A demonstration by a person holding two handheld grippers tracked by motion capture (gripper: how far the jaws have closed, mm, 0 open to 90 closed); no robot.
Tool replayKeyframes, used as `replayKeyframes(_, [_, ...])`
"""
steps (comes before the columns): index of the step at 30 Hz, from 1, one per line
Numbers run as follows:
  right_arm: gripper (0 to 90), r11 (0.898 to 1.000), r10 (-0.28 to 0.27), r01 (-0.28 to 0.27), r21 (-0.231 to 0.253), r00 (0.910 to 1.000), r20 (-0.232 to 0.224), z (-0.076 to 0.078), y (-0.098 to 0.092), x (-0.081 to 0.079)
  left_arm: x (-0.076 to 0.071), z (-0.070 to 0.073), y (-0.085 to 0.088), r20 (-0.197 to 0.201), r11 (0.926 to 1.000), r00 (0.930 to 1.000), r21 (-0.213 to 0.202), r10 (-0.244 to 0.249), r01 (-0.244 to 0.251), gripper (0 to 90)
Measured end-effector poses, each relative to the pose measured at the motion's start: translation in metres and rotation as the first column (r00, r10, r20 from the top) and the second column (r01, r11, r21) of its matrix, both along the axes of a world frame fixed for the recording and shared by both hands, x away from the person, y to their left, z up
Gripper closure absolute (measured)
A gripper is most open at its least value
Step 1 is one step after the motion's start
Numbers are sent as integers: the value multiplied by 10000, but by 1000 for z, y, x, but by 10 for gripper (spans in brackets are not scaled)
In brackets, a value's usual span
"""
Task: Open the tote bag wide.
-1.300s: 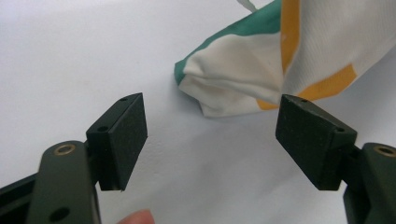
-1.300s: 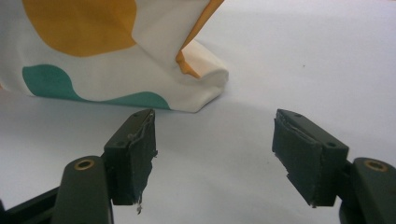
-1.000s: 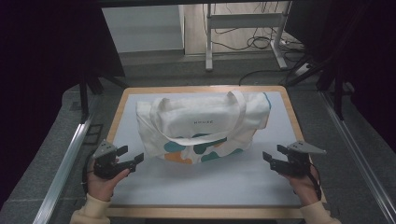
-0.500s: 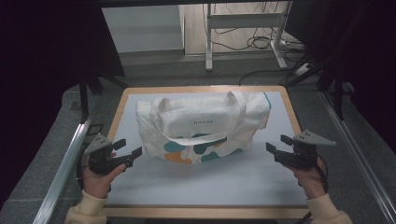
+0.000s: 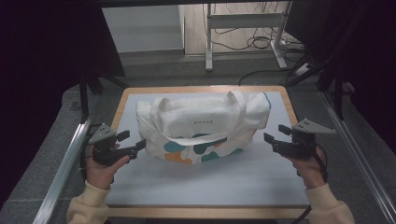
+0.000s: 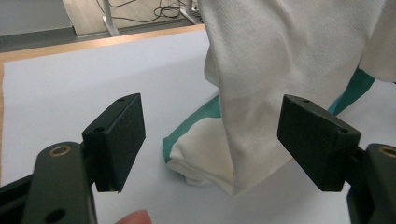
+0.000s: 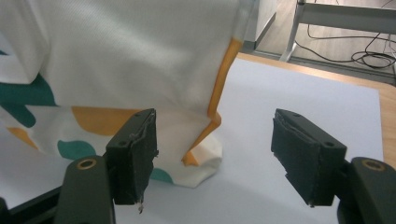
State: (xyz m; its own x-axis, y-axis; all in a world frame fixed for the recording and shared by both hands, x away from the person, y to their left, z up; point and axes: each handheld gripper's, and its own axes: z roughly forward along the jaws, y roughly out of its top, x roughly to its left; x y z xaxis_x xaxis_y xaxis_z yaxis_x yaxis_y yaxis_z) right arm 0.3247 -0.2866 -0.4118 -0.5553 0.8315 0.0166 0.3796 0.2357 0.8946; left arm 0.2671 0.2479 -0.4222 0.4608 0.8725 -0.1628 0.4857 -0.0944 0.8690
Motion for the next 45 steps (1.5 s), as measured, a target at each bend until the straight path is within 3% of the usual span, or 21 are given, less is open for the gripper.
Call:
replayKeyframes(8, [317,9999,125,-124,-86,9998,122,12,7,14,7,9,-1,145,10000,9999,56,-55,54,217])
replayKeyframes(17, [325,9994,328,-327,-57,9994,56,20,17,31,20,12,-8,-57,9985,9989,-303,-463,461,222])
replayKeyframes(21, [332,9994,349,-349,59,9994,-45,20,20,39,25,13,-16,-128,9972,9973,-239,-717,714,291])
replayKeyframes(26, [354,9982,530,-524,291,9984,-189,18,19,48,26,14,-23,63,9956,9956,-129,-930,931,483])
replayKeyframes(31, [516,9958,837,-824,397,9960,-307,16,20,50,24,14,-22,257,9953,9950,109,-960,958,688])
replayKeyframes(34, [681,9982,600,-600,-9,9982,-75,17,22,48,23,13,-21,307,9940,9936,116,-1089,1086,753])
replayKeyframes(36, [760,9988,494,-494,-10,9988,46,17,22,46,21,13,-21,360,9939,9933,112,-1096,1093,776])
replayKeyframes(38, [810,9987,513,-514,58,9986,139,18,20,43,20,13,-21,389,9939,9932,89,-1101,1098,788])
replayKeyframes(45, [855,9980,618,-619,82,9980,128,15,17,40,18,10,-19,422,9937,9928,-7,-1119,1120,791])
